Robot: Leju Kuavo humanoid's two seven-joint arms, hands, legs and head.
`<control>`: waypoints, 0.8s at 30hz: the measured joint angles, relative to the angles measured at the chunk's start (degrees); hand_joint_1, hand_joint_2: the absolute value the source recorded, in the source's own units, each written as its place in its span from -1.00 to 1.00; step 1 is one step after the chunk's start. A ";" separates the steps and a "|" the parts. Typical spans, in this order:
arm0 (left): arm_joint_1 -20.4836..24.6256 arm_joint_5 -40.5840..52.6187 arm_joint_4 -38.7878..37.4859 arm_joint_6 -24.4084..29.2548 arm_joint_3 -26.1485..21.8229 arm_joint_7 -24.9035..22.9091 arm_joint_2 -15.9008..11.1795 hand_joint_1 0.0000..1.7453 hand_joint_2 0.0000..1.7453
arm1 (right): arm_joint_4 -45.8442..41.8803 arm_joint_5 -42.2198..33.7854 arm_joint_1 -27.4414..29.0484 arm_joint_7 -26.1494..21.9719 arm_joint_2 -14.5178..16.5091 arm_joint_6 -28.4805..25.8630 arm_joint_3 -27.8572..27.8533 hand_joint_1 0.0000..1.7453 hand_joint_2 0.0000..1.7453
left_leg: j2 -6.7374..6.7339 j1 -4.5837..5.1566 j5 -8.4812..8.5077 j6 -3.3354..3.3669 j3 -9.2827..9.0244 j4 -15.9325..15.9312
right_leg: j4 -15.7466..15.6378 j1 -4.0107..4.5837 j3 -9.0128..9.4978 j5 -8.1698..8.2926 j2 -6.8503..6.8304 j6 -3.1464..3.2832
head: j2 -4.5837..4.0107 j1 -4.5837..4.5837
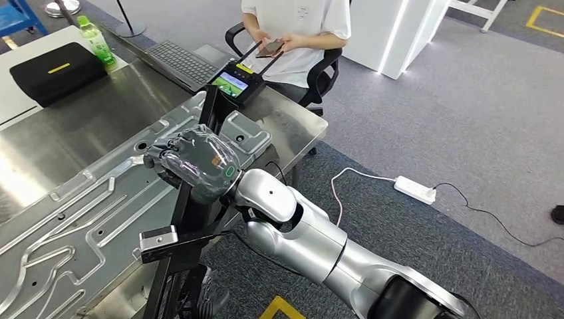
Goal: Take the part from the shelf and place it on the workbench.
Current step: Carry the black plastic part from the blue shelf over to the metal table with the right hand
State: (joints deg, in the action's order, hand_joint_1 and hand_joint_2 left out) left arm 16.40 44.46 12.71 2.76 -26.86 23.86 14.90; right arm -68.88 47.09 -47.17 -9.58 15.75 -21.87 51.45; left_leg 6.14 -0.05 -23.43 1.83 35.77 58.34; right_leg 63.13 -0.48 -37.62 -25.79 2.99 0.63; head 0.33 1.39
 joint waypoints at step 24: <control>-6.75 18.85 -0.28 -2.04 16.37 -14.35 -8.42 -1.00 1.00 | -1.71 -1.74 -0.13 -0.52 1.02 -0.08 0.04 0.96 1.00 | -5.33 -0.97 0.41 -0.54 0.20 -0.44 | 6.20 -0.25 0.67 -7.96 -4.27 -1.54 | 0.00 0.09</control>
State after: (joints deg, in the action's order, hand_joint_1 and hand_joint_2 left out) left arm 9.65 63.30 12.43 0.72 -10.49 9.51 6.48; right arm -70.59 45.35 -47.30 -10.10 16.78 -21.94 51.49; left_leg 0.81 -1.03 -23.03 1.29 35.97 57.91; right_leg 69.33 -0.72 -36.95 -33.75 -1.29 -0.91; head 0.33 1.48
